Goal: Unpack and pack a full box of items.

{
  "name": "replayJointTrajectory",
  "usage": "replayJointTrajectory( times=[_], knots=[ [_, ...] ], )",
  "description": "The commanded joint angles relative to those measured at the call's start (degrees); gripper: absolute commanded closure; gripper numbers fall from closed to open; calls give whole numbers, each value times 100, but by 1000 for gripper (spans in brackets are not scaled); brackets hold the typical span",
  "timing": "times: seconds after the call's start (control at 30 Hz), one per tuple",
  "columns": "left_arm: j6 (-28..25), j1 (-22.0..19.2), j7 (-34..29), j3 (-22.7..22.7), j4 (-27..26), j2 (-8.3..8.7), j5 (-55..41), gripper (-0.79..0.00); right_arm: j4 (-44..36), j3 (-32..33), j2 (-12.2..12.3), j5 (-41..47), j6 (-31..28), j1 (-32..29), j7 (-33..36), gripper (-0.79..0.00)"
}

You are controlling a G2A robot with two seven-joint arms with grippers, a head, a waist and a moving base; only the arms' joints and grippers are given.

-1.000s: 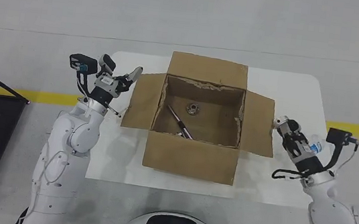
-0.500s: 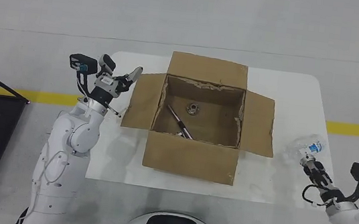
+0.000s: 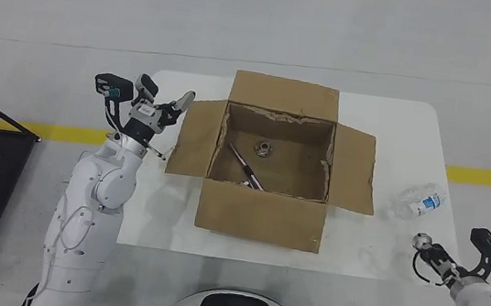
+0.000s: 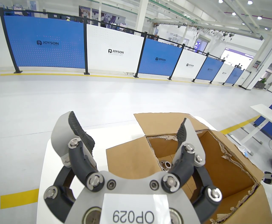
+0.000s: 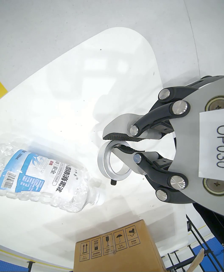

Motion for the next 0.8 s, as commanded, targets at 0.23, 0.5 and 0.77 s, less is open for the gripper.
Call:
replayJointTrajectory(
  times=[0.23, 0.5, 0.77],
  knots=[
    [0, 0, 0, 0, 0, 0, -1, -785, 41, -96, 54, -365, 404, 370, 508, 0],
    [0, 0, 0, 0, 0, 0, -1, -785, 199, -204, 114, -659, 551, 753, 956, -3],
    [0, 0, 0, 0, 0, 0, -1, -785, 254, -331, 154, -884, 694, 1029, 1262, -55]
  ],
)
